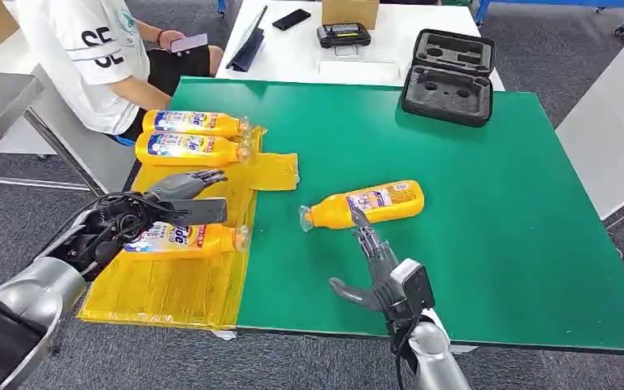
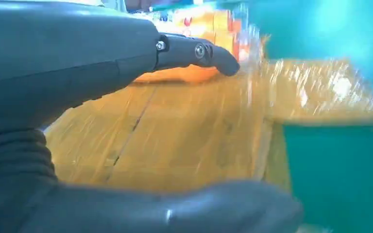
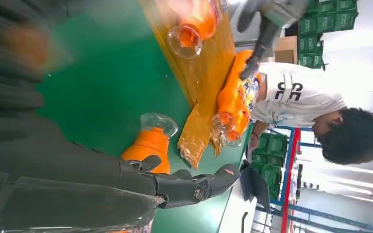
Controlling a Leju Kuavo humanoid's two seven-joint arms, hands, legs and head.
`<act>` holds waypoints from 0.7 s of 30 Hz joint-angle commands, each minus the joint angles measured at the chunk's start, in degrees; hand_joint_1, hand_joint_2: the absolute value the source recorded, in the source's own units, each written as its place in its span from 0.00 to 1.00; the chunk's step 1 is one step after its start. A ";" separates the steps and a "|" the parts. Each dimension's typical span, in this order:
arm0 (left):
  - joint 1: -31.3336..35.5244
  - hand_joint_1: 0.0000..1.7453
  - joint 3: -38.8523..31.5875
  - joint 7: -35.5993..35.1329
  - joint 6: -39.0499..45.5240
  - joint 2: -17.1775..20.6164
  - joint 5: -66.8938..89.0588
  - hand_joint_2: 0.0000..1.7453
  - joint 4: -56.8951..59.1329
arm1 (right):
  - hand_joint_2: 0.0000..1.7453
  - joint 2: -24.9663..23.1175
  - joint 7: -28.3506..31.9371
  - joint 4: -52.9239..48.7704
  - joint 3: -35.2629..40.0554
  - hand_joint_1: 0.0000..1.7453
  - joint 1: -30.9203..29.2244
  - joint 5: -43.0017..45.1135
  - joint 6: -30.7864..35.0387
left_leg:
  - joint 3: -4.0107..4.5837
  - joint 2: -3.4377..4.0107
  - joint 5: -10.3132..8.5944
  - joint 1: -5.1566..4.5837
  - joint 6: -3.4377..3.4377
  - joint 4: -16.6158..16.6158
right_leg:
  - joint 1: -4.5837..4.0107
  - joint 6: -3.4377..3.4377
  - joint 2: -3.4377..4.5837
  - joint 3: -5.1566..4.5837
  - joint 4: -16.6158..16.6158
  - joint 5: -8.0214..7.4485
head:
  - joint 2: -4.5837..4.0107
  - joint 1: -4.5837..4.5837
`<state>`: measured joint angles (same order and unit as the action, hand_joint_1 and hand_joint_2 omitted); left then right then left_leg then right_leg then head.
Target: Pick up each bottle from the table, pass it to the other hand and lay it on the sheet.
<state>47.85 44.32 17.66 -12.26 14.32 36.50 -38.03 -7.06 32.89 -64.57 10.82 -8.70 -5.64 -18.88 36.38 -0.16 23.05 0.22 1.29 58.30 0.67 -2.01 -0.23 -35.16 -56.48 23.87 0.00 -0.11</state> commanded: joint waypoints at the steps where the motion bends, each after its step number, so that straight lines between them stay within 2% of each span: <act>1: -15.68 0.00 -17.17 9.25 14.58 -10.38 -11.80 1.00 -18.40 | 1.00 0.87 -0.65 -1.63 -2.07 0.00 1.21 -0.76 1.51 | -0.23 -0.16 0.05 -0.06 0.01 -0.12 | 0.07 0.01 -0.15 0.27 0.11 0.10 | 0.00 0.02; 3: -21.39 0.00 -18.73 11.46 15.57 -12.77 -14.96 1.00 -23.43 | 1.00 1.07 -1.50 -3.31 -3.11 0.00 1.21 -1.83 3.12 | -0.20 -0.12 0.04 -0.15 0.03 -0.13 | 0.17 -0.02 -0.12 0.23 0.10 0.09 | 0.00 0.00; 4: -25.32 0.00 -19.96 13.32 16.67 -14.69 -18.28 1.00 -26.39 | 1.00 1.42 -2.89 -4.29 -3.98 0.00 0.79 -3.26 4.86 | -0.58 -0.13 0.21 -0.10 0.02 -0.19 | 0.11 0.01 -0.13 0.67 0.24 0.23 | 0.00 0.00; 5: -28.62 0.00 -21.64 14.44 16.79 -16.72 -22.34 1.00 -28.58 | 1.00 1.69 -4.64 -4.36 -5.00 0.00 0.07 -4.21 6.36 | -0.44 0.00 0.16 -0.21 0.04 -0.20 | 0.22 -0.02 0.01 0.46 0.20 0.14 | 0.00 0.02; 6: -32.36 0.00 -22.16 16.09 18.40 -18.47 -24.78 1.00 -31.25 | 1.00 2.34 -6.01 -4.03 -6.23 0.00 -1.32 -4.78 6.98 | -0.59 0.00 0.27 -0.22 0.04 -0.19 | 0.22 -0.01 0.01 0.64 0.23 0.22 | 0.00 0.02; 7: -33.85 0.00 -22.58 16.44 18.78 -19.30 -26.76 1.00 -32.28 | 1.00 2.56 -6.55 -3.46 -6.98 0.00 -2.12 -4.80 7.35 | -0.23 0.01 0.12 -0.25 0.07 -0.15 | 0.26 -0.03 0.03 0.23 0.15 0.08 | 0.00 -0.02; 8: -36.31 0.00 -22.78 17.61 20.00 -20.18 -29.85 1.00 -34.11 | 1.00 3.45 -7.13 -1.44 -7.67 0.00 -4.32 -5.52 7.66 | -0.47 0.13 0.24 -0.26 0.07 -0.19 | 0.26 -0.02 0.15 0.46 0.23 0.14 | 0.00 0.02; 9: -37.69 0.00 -22.56 18.66 21.57 -20.57 -30.32 1.00 -34.91 | 0.00 4.07 -7.19 0.58 -8.36 0.00 -6.31 -5.50 7.81 | -0.36 0.13 0.31 -0.32 0.20 -0.12 | 0.31 -0.04 0.13 0.35 0.17 0.13 | 0.00 0.04; 10: -39.06 0.00 -22.69 19.47 23.13 -20.99 -31.19 1.00 -35.96 | 0.00 4.81 -7.65 3.18 -8.77 0.00 -8.97 -6.77 8.98 | -0.23 0.18 0.27 -0.33 0.20 -0.08 | 0.32 -0.04 0.17 0.22 0.14 0.08 | 0.00 0.00; 11: -40.29 0.00 -23.07 20.09 24.22 -21.19 -31.88 1.00 -37.55 | 0.00 5.29 -8.10 6.39 -8.72 0.00 -11.95 -8.00 9.73 | -0.57 0.28 0.49 -0.27 0.17 -0.03 | 0.25 0.00 0.27 0.58 0.19 0.22 | 0.00 0.00; 12: -41.48 0.00 -23.83 20.85 26.27 -21.34 -31.99 1.00 -39.28 | 1.00 6.04 -7.79 9.86 -8.08 0.00 -15.30 -10.20 11.04 | -0.24 0.29 0.33 -0.33 0.19 -0.01 | 0.32 -0.03 0.28 0.20 0.10 0.09 | 0.00 0.00; 16: -43.45 0.00 -25.21 21.90 28.01 -21.88 -30.97 1.00 -43.11 | 1.00 7.26 -6.75 17.40 -5.36 0.00 -23.56 -17.05 17.40 | -0.27 0.53 0.41 -0.26 0.16 0.11 | 0.24 0.05 0.51 0.21 0.03 0.06 | 0.00 0.04; 21: -44.03 0.00 -23.75 22.34 32.21 -21.69 -28.85 1.00 -47.52 | 1.00 8.47 -5.05 21.65 -0.64 0.00 -29.96 -25.85 25.69 | -0.01 0.49 0.24 -0.31 0.23 0.09 | 0.27 -0.10 0.44 -0.08 -0.04 -0.09 | 0.00 0.04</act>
<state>7.37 22.36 39.52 15.63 -5.90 5.44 -76.74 -1.81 26.12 -58.29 4.24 -23.09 -22.11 -2.22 36.53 -0.03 23.09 -0.10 1.60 58.30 0.94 -2.19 -0.17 -35.27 -56.44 23.76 0.00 -0.07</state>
